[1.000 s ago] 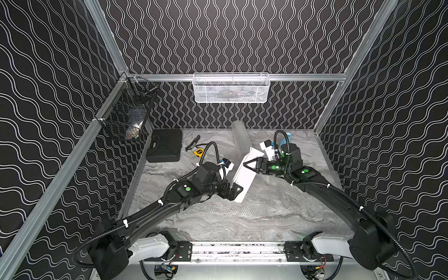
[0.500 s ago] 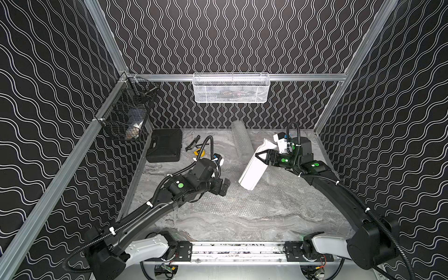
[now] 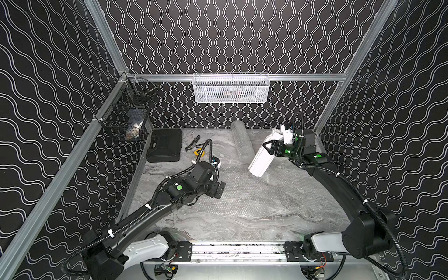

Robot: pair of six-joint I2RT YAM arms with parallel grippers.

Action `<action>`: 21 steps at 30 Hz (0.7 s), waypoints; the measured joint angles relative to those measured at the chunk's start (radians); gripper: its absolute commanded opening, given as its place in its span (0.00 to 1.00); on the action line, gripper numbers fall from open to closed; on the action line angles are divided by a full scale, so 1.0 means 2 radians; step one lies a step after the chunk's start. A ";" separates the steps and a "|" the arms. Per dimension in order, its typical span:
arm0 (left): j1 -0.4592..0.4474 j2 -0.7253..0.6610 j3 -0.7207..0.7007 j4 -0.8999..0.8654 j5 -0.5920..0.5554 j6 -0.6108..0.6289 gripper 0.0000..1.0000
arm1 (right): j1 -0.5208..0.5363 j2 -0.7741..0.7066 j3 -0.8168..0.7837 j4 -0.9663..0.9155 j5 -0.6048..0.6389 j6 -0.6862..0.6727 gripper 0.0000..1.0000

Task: Unwrap the vase from the bubble wrap
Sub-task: Place the vase at the center of the board.

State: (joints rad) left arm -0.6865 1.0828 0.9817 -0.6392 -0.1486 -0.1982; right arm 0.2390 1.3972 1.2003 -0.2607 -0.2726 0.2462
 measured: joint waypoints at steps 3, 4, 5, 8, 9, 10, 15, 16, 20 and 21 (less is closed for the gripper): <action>0.000 -0.010 -0.007 0.000 0.000 0.007 0.99 | -0.003 0.018 0.012 0.004 0.021 -0.012 0.56; 0.000 -0.011 -0.008 0.000 0.000 0.007 1.00 | -0.003 0.023 0.016 0.008 0.028 -0.015 0.56; 0.000 -0.012 -0.010 0.001 0.000 0.008 0.99 | -0.005 0.029 0.020 0.013 0.034 -0.019 0.56; 0.000 -0.011 -0.011 -0.002 -0.002 0.009 1.00 | -0.005 0.047 0.031 0.027 0.053 -0.031 0.56; 0.000 -0.011 -0.011 -0.002 -0.002 0.009 1.00 | -0.005 0.053 0.034 0.033 0.059 -0.035 0.56; 0.000 -0.010 -0.011 -0.002 -0.002 0.009 1.00 | -0.005 0.058 0.037 0.040 0.065 -0.039 0.56; 0.000 -0.008 -0.011 -0.002 -0.002 0.009 1.00 | -0.006 0.087 0.050 0.070 0.097 -0.056 0.56; 0.000 -0.008 -0.011 -0.002 -0.002 0.009 1.00 | -0.006 0.093 0.052 0.075 0.102 -0.059 0.56; 0.000 -0.008 -0.013 -0.002 -0.002 0.010 1.00 | -0.008 0.122 0.063 0.097 0.131 -0.073 0.56; 0.000 -0.008 -0.013 -0.002 -0.002 0.010 1.00 | -0.008 0.128 0.065 0.101 0.137 -0.077 0.56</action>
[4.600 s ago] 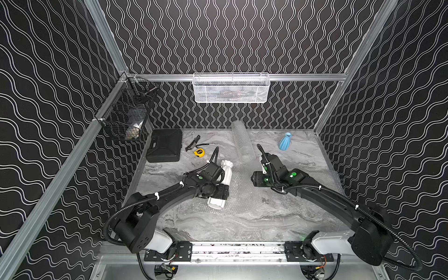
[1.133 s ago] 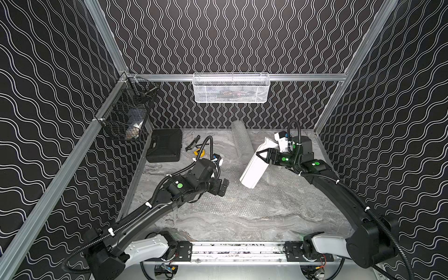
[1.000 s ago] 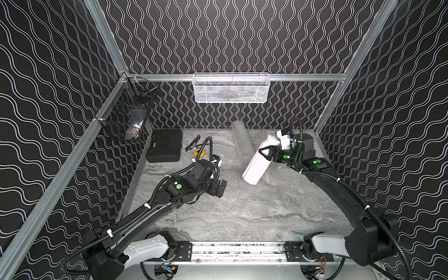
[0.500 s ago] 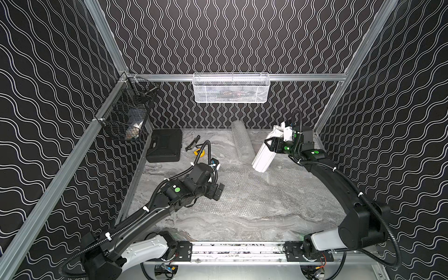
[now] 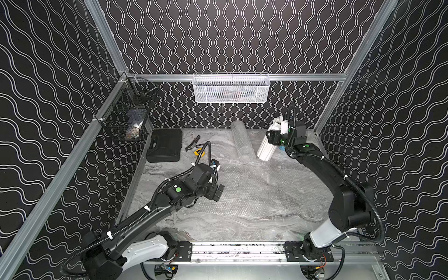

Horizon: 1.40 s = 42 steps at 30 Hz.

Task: Unwrap the vase from the bubble wrap
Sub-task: Place the vase at the center of the board.

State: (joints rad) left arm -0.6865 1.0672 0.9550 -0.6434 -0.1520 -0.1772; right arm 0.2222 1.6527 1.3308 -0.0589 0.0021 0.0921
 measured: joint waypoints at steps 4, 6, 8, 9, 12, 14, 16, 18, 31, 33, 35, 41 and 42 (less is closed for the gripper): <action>0.000 0.001 0.000 0.000 0.000 0.007 1.00 | -0.002 0.029 0.012 0.020 0.026 -0.011 0.56; 0.000 0.001 0.000 0.000 0.000 0.008 1.00 | -0.004 0.044 0.019 0.031 0.036 -0.014 0.56; 0.000 0.000 0.000 0.000 0.000 0.009 1.00 | -0.004 0.058 0.026 0.044 0.049 -0.017 0.56; 0.000 0.000 0.000 0.000 0.000 0.009 1.00 | -0.004 0.064 0.028 0.050 0.053 -0.018 0.56; 0.000 0.000 0.000 0.000 0.000 0.010 1.00 | -0.005 0.085 0.039 0.065 0.066 -0.024 0.56; 0.000 0.000 0.000 0.000 0.000 0.011 1.00 | -0.005 0.100 0.049 0.074 0.074 -0.027 0.56; 0.000 0.001 0.000 0.000 0.002 0.011 1.00 | -0.005 0.113 0.058 0.081 0.081 -0.030 0.56; 0.000 0.001 0.000 0.000 0.002 0.011 1.00 | -0.006 0.125 0.066 0.089 0.088 -0.034 0.56; 0.000 0.001 -0.001 0.000 0.002 0.011 1.00 | -0.010 0.192 0.124 0.109 0.114 -0.046 0.56; 0.000 0.001 -0.001 0.000 0.006 0.011 1.00 | -0.011 0.204 0.131 0.118 0.114 -0.048 0.56; 0.000 0.001 -0.001 0.000 0.006 0.011 1.00 | -0.012 0.212 0.136 0.118 0.114 -0.051 0.56; 0.000 0.002 -0.001 0.000 0.006 0.011 1.00 | -0.014 0.228 0.150 0.119 0.116 -0.054 0.57; 0.000 0.002 -0.001 0.000 0.006 0.012 1.00 | -0.014 0.229 0.150 0.119 0.116 -0.054 0.58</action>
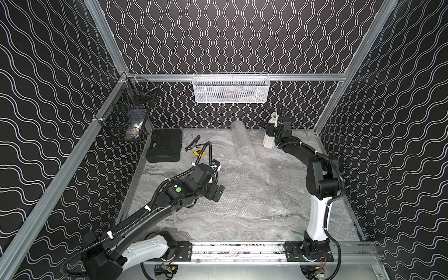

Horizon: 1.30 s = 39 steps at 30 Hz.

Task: Unwrap the vase from the bubble wrap
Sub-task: Place the vase at the center of the board.

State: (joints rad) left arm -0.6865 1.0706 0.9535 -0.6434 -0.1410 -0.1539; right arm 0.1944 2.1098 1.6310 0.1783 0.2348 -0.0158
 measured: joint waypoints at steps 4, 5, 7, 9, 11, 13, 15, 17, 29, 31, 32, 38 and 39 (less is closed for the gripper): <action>0.000 0.001 0.000 0.000 0.000 0.002 1.00 | 0.000 0.000 -0.001 0.000 0.000 0.000 0.61; 0.000 0.001 0.000 0.000 0.000 0.003 1.00 | 0.000 0.000 -0.002 0.002 0.000 0.000 0.61; 0.000 0.002 0.000 0.000 0.000 0.003 1.00 | 0.000 0.000 -0.006 0.004 -0.001 -0.001 0.61; 0.000 0.002 0.000 0.000 0.000 0.005 1.00 | 0.000 0.000 -0.012 0.010 -0.001 -0.001 0.61; 0.000 0.002 0.000 0.000 0.000 0.007 1.00 | 0.000 -0.001 -0.018 0.019 -0.001 -0.002 0.62; 0.000 0.002 0.000 0.000 0.000 0.008 1.00 | 0.000 -0.003 -0.027 0.029 -0.001 -0.002 0.64; 0.000 0.002 0.000 0.000 0.000 0.009 1.00 | 0.000 -0.007 -0.034 0.035 -0.003 -0.002 0.68; 0.000 0.001 0.000 0.000 0.000 0.009 1.00 | 0.000 -0.010 -0.040 0.039 -0.003 -0.002 0.71; 0.000 -0.002 0.000 0.000 0.000 0.009 1.00 | 0.005 -0.051 -0.061 0.026 -0.008 0.000 0.95; 0.000 -0.003 0.000 0.000 0.000 0.009 1.00 | 0.008 -0.061 -0.066 0.030 -0.006 0.000 0.99; 0.000 -0.003 0.000 0.000 0.000 0.009 1.00 | 0.009 -0.064 -0.069 0.032 -0.006 0.000 0.99; 0.000 -0.004 0.000 0.000 0.004 0.009 1.00 | 0.017 -0.095 -0.091 0.018 -0.004 0.000 0.99; 0.000 -0.005 0.000 0.000 0.004 0.009 1.00 | 0.017 -0.105 -0.094 0.012 -0.003 0.001 0.99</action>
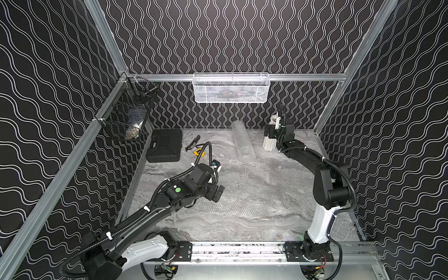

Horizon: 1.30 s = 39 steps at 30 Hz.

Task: Unwrap the vase from the bubble wrap
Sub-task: Place the vase at the center of the board, then pick up the bubble wrap from the center of the board.

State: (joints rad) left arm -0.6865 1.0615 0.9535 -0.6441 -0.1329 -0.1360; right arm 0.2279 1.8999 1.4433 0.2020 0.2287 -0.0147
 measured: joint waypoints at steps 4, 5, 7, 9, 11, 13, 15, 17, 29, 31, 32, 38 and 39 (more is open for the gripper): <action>0.000 0.000 0.000 0.000 0.001 0.000 1.00 | 0.001 -0.044 -0.013 -0.029 -0.001 0.017 0.99; 0.000 0.000 0.000 0.000 0.001 0.000 1.00 | 0.001 -0.054 -0.014 -0.040 -0.002 0.018 0.99; 0.000 0.002 0.000 -0.001 -0.001 0.000 1.00 | 0.001 -0.072 -0.014 -0.071 -0.006 0.032 0.99; 0.000 0.009 0.000 -0.002 -0.007 -0.005 1.00 | 0.001 -0.090 -0.018 -0.101 -0.018 0.045 0.99; 0.000 0.021 0.004 -0.008 -0.017 -0.026 0.99 | 0.001 -0.110 -0.025 -0.140 -0.032 0.060 0.99; 0.000 0.033 0.004 -0.007 -0.024 -0.050 0.99 | 0.001 -0.125 -0.031 -0.176 -0.047 0.075 0.99; 0.000 0.043 -0.003 0.001 -0.027 -0.074 0.98 | 0.002 -0.139 -0.043 -0.214 -0.066 0.090 0.99; 0.000 0.056 -0.018 0.014 -0.030 -0.097 0.97 | 0.002 -0.151 -0.058 -0.251 -0.089 0.105 0.99; 0.042 0.142 -0.095 0.128 0.011 -0.172 0.88 | 0.029 -0.229 -0.175 -0.344 -0.206 0.155 0.98; 0.051 0.147 -0.112 0.149 0.021 -0.184 0.88 | 0.043 -0.228 -0.184 -0.353 -0.211 0.160 0.95; 0.054 0.148 -0.118 0.156 0.027 -0.189 0.88 | 0.051 -0.225 -0.184 -0.357 -0.212 0.162 0.95; 0.064 0.146 -0.158 0.189 0.030 -0.222 0.87 | 0.094 -0.199 -0.184 -0.371 -0.203 0.174 0.89; 0.064 0.144 -0.167 0.190 0.027 -0.227 0.87 | 0.097 -0.195 -0.185 -0.372 -0.203 0.178 0.87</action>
State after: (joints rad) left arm -0.5575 1.3499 0.6205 -0.2642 -0.0784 -0.5903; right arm 0.4229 1.5101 1.0737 -0.5419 -0.1776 0.3405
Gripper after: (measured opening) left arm 0.870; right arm 0.890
